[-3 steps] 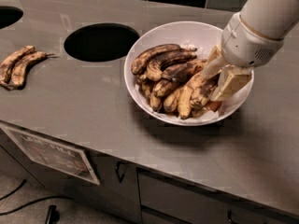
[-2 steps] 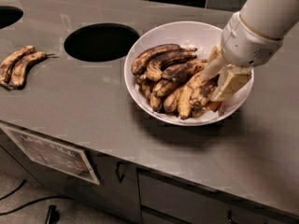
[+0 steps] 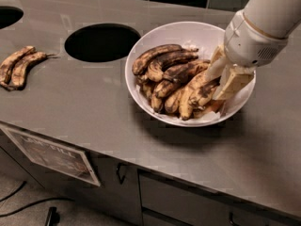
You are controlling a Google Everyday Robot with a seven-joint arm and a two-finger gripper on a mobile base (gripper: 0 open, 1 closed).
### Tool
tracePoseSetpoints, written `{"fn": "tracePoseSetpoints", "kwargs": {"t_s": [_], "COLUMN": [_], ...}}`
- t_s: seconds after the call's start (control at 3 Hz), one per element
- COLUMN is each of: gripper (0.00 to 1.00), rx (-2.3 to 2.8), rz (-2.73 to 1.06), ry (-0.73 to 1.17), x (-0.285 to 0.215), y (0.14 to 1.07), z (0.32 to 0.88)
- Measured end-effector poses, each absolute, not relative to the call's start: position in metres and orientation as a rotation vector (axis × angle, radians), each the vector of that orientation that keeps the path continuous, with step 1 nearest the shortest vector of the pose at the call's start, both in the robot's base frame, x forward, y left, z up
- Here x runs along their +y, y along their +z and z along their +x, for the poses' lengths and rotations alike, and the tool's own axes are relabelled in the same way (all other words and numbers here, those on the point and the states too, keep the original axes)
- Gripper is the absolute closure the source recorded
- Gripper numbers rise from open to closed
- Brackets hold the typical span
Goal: Pick banana from white bowl
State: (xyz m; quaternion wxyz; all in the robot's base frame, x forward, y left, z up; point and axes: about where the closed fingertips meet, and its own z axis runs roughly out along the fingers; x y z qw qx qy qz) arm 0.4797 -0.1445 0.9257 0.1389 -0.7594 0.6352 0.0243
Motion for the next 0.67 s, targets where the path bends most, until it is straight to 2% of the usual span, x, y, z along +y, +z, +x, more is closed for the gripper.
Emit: {"fn": "tracePoseSetpoints", "kwargs": {"t_s": [0.67], "gripper": [1.0], "rx": [1.816], "rz": [-2.185], "ry": [-0.011], "x": [-0.137], "y": [0.951], "z": [0.47]}}
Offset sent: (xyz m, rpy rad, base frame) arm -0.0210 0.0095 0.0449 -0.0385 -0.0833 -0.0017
